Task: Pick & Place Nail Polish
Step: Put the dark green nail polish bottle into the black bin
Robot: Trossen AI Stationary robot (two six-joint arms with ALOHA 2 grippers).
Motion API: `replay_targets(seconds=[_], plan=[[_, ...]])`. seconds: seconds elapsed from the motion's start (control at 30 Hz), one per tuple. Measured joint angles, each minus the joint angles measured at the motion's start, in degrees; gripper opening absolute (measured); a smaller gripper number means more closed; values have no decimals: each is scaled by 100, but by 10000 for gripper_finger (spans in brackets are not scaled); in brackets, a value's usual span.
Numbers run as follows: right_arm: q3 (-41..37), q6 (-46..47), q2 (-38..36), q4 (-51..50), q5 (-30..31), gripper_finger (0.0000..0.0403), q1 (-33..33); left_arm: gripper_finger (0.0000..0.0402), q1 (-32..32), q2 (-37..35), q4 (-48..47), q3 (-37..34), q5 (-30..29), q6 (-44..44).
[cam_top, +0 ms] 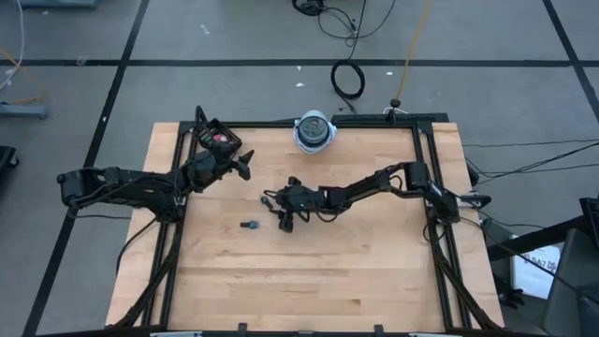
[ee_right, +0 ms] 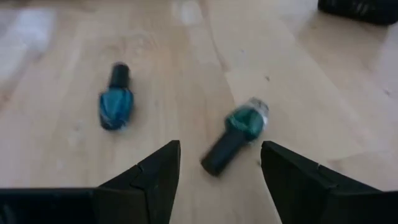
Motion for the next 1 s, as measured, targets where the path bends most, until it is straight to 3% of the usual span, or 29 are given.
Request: replay_targets(seconds=[0.23, 0.53, 0.6, 0.73, 0.87, 1.0], plan=[[0, -7, 62, 154, 411, 210, 71, 257, 2, 0, 0, 0, -13, -129], [-2, -7, 63, 173, 401, 210, 61, 257, 2, 0, 22, 0, 32, -123], [-2, -7, 63, 128, 276, 210, 61, 257, 4, -2, -111, 0, 330, -114], [-2, -68, 22, 2, 259, 210, 72, 257, -8, -2, -426, 0, 1486, 372], [5, -16, -456, -386, 256, 210, 118, 257, -141, -2, -555, 0, 2480, 669], [-9, -11, -1088, -1289, 255, 210, 208, 257, -476, -2, -1030, 0, 2900, 1152]])
